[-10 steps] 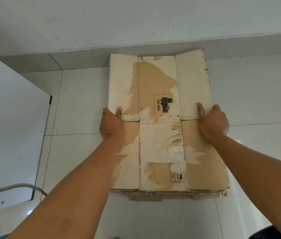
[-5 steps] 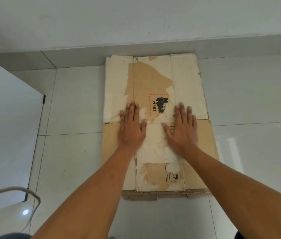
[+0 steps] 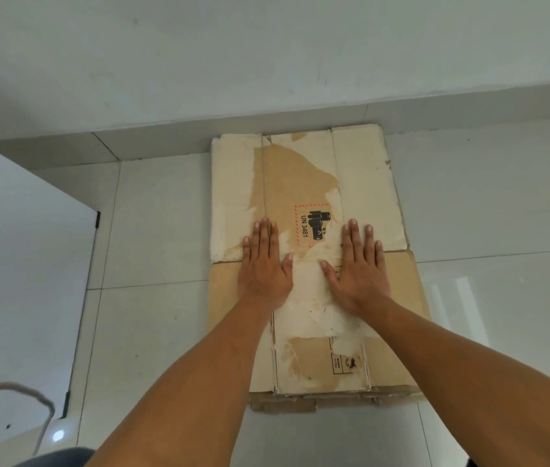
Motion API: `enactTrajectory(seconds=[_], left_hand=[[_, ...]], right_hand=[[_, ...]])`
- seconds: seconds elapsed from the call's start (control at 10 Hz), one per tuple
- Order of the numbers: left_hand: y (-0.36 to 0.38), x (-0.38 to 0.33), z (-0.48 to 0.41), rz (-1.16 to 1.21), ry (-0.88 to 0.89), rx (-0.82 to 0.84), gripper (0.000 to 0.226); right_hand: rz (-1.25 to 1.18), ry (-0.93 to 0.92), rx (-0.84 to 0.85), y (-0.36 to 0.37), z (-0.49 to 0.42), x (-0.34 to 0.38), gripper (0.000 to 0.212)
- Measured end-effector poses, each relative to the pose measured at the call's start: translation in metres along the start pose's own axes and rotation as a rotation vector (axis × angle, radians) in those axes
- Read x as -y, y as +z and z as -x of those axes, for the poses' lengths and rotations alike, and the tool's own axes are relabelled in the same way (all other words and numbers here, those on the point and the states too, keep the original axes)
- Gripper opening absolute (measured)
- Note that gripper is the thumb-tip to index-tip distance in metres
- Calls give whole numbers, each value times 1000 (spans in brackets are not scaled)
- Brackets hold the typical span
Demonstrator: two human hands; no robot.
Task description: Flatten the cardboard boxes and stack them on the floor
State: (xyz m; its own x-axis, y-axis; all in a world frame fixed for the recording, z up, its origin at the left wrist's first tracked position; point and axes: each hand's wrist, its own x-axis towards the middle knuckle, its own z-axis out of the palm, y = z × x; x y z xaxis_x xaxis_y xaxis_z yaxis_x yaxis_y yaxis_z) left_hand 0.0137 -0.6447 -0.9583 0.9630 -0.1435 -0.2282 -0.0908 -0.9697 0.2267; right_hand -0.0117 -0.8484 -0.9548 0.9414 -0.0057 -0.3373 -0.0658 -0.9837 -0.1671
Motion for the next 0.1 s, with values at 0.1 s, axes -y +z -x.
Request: enactTrajectory(seconds=[0.1], left_hand=[[-39,-3,-4,-72,3,166,79]], right_hand=[[35,34,133,-38,5,0,91]])
